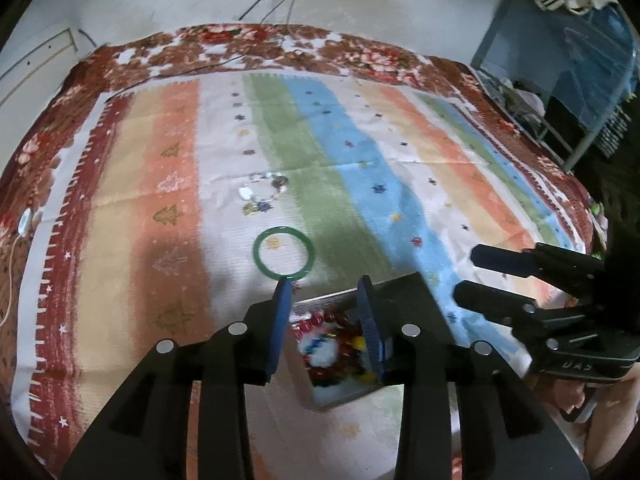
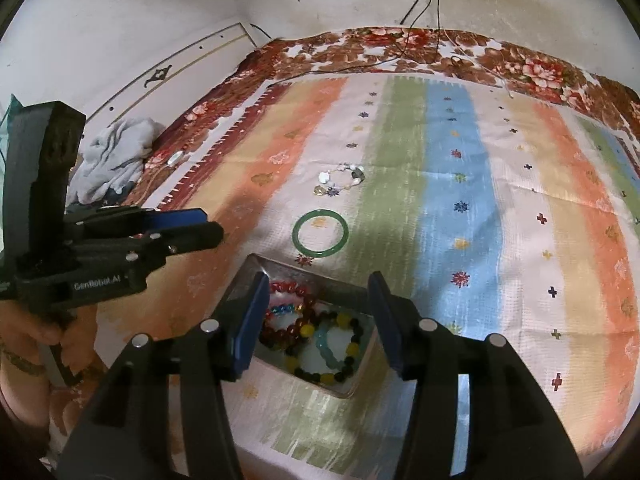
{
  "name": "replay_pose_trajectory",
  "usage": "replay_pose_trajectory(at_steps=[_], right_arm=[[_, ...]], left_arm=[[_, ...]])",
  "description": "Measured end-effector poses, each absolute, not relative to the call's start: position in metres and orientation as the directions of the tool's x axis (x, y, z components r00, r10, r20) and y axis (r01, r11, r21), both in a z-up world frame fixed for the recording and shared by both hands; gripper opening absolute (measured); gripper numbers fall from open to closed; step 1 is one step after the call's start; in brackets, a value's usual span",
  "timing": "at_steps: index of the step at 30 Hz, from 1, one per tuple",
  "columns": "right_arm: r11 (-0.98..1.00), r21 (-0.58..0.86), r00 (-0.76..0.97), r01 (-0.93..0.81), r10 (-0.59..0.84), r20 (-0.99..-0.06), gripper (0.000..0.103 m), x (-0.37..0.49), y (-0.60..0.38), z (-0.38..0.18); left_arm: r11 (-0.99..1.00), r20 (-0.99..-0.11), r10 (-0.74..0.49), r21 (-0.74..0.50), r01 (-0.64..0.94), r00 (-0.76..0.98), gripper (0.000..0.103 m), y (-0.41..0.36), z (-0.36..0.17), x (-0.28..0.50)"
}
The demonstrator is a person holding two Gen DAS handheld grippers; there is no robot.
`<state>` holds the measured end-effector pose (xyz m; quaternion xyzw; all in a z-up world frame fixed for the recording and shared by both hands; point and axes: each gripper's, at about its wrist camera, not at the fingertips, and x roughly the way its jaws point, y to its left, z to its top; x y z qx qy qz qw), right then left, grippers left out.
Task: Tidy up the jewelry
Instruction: 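Move left tool to green jade bangle while right tool approaches white charm bracelet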
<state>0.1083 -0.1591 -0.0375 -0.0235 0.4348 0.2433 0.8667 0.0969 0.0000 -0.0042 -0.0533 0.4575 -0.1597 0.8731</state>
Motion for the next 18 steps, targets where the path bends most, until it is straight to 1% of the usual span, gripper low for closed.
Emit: replay_pose_trajectory(at_steps=[5,11,18], right_arm=[[0.883,0.175,0.492,-0.436,0.396,-0.775,0.052,0.118,-0.158,-0.043],[0.885,0.161,0.487,-0.436,0.383,-0.785,0.052,0.131,-0.154,-0.047],[0.887,0.156,0.466,-0.435,0.37,-0.803,0.052,0.155,-0.152,-0.056]], left_arm=[[0.942,-0.789,-0.334,-0.26,0.213,0.515,0.036,0.009,-0.008,0.112],[0.958,-0.82,-0.283,-0.22,0.183,0.498,0.036,0.011,-0.017,0.138],[0.967,-0.848,-0.24,-0.167,0.19,0.473,0.036,0.009,-0.029,0.154]])
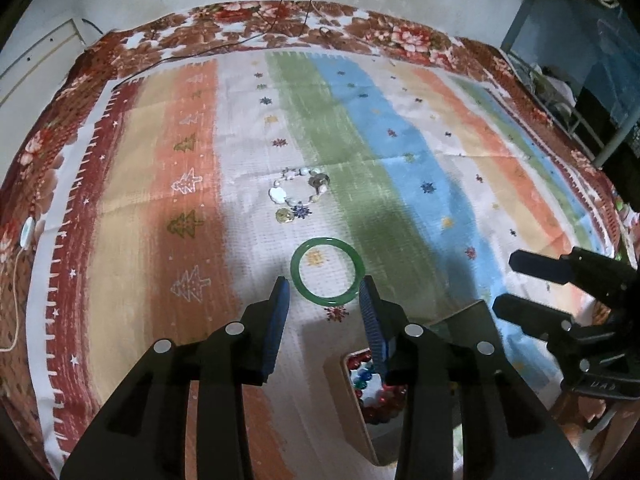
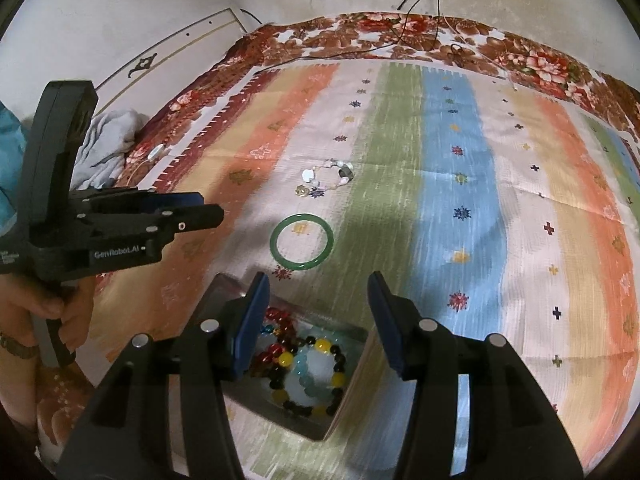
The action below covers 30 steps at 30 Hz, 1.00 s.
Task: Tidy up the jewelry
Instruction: 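Move left tool to green jade bangle while right tool approaches white charm bracelet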
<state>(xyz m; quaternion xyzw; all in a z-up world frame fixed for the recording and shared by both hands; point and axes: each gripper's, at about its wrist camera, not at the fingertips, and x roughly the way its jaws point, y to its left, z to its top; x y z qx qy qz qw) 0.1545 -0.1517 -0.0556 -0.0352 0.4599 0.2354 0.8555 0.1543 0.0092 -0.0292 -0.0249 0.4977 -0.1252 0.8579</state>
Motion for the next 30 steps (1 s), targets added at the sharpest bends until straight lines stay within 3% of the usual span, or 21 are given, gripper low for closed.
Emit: replay_pose_trajectory(at_steps=[30], right_arm=[[0.896,0.113,0.417,-0.43,0.308,-0.855,0.052,0.259,-0.131,-0.089]], left_arm=[[0.973,-0.945,-0.088,-0.015,0.229,0.315,0.036,0.003,-0.1,0.224]])
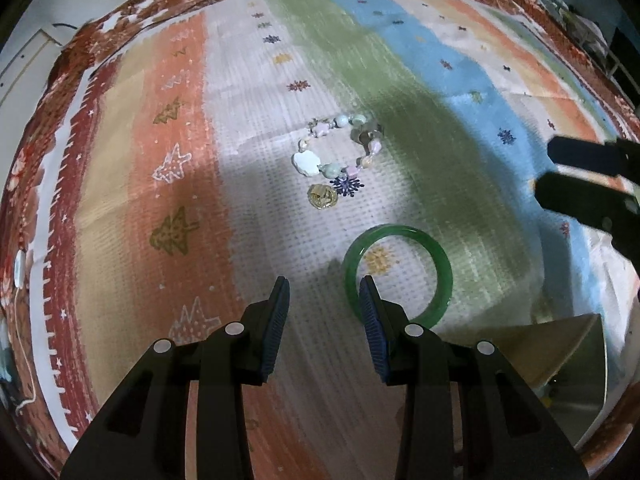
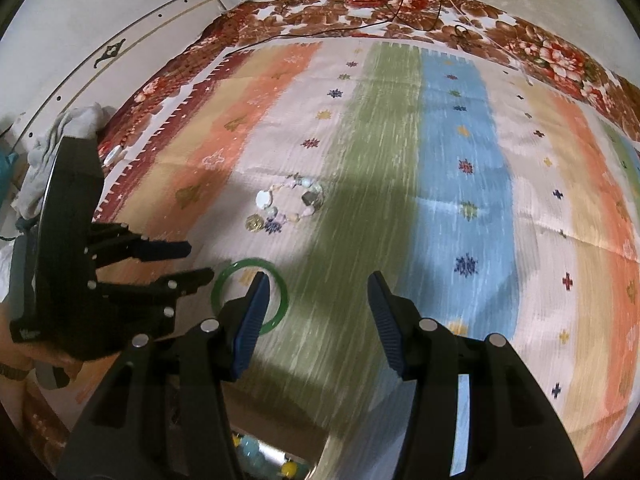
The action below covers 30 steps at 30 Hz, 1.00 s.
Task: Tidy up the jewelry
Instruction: 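Move left tool to green jade bangle while right tool approaches white charm bracelet, then close left tool on jade bangle rim while right tool grasps charm bracelet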
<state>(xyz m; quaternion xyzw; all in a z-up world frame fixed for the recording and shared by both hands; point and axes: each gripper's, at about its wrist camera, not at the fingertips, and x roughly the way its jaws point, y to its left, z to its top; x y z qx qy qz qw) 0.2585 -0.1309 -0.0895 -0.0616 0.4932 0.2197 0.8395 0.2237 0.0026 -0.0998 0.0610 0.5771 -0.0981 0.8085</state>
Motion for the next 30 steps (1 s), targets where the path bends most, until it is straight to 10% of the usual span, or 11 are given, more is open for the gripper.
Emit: replay_pose_trajectory(at_steps=[12,30], right_arm=[[0.873,0.057,0.416,-0.485,0.287,-0.863,0.051,0.301,-0.102,-0.114],[0.805,-0.072,0.447,-0.588,0.249,-0.859,0.037,0.331,-0.065,-0.141]], left_arm=[[0.964,-0.958,-0.094,-0.02,0.265,0.27,0.039,-0.002,-0.12,0.238],[0.971,-0.962,-0.126,-0.07,0.228,0.241,0.008,0.02,-0.126,0.246]])
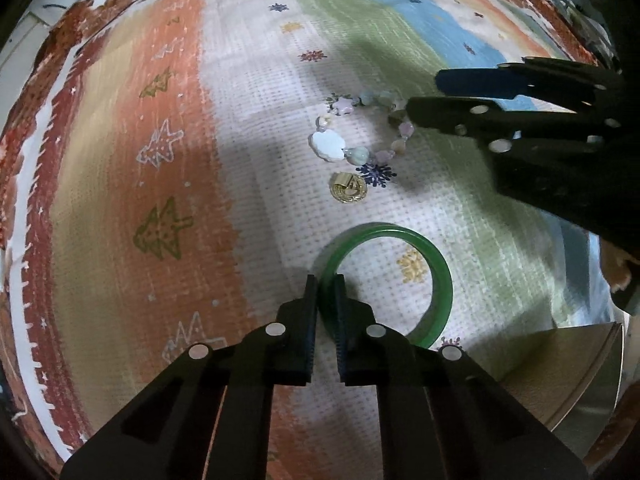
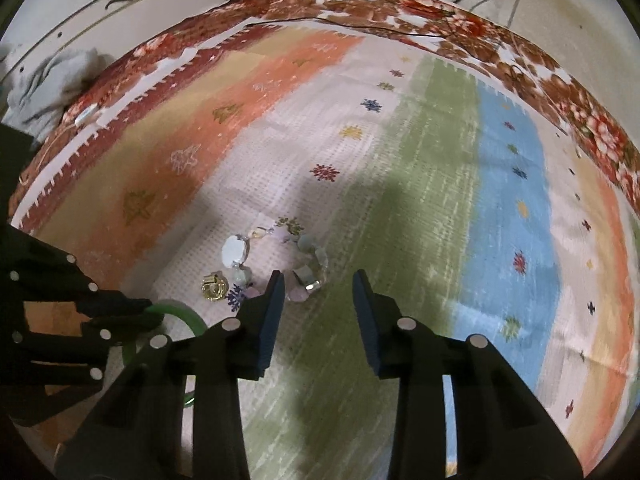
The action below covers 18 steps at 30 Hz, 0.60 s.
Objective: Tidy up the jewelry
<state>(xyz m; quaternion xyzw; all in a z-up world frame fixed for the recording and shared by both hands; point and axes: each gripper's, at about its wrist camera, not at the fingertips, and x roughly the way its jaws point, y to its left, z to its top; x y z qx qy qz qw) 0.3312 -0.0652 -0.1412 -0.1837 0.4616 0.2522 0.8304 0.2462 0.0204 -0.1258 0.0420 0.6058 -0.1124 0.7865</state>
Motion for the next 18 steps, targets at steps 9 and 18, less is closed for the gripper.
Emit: replay_pose_trajectory(at_steps=[9,18], right_arm=[[0.799,-0.041,0.412,-0.6,0.265,-0.872,0.024,0.345,-0.06,-0.149],[0.807,0.022,0.383,-0.59,0.305,-0.872,0.01,0.348,-0.066,-0.15]], left_arm=[[0.97,-0.963,-0.137,-0.082,0.229,0.232,0.009,0.03,-0.128,0.249],[0.97,-0.963,-0.135,-0.08,0.23,0.233,0.009,0.028,-0.127,0.249]])
